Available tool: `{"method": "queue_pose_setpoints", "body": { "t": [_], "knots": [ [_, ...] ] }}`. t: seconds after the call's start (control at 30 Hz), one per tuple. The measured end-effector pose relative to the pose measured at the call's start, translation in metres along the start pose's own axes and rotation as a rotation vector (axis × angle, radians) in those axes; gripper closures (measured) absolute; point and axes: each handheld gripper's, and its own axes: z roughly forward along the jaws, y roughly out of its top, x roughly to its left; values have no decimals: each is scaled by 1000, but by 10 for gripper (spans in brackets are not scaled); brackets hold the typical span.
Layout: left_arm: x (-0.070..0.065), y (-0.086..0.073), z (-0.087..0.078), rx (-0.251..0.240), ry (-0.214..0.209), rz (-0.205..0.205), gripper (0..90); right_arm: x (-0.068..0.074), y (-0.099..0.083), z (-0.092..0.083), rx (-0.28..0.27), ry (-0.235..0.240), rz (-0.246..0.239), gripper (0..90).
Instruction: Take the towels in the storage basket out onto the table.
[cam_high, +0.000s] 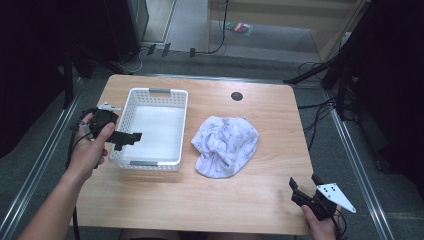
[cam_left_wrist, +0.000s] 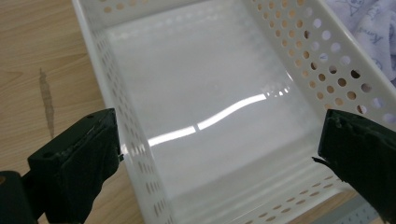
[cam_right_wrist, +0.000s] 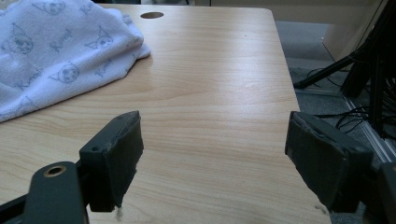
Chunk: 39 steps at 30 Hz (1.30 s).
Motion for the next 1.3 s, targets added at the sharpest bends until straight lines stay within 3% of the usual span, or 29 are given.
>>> {"method": "queue_pose_setpoints", "body": {
  "t": [0.33, 0.73, 0.97, 1.3],
  "knots": [
    [11, -32, -11, -58, 8, -34, 0, 0, 0, 0, 5, 1, 1, 195],
    [23, -75, -21, -216, 31, -95, 0, 0, 0, 1, 7, -2, -2, 195],
    [25, -96, -25, -287, 65, -63, 0, 0, 0, 1, 8, -2, 0, 195],
    [38, -126, -28, -367, 47, -95, 0, 0, 0, 1, 13, -4, -3, 196]
  ]
}}
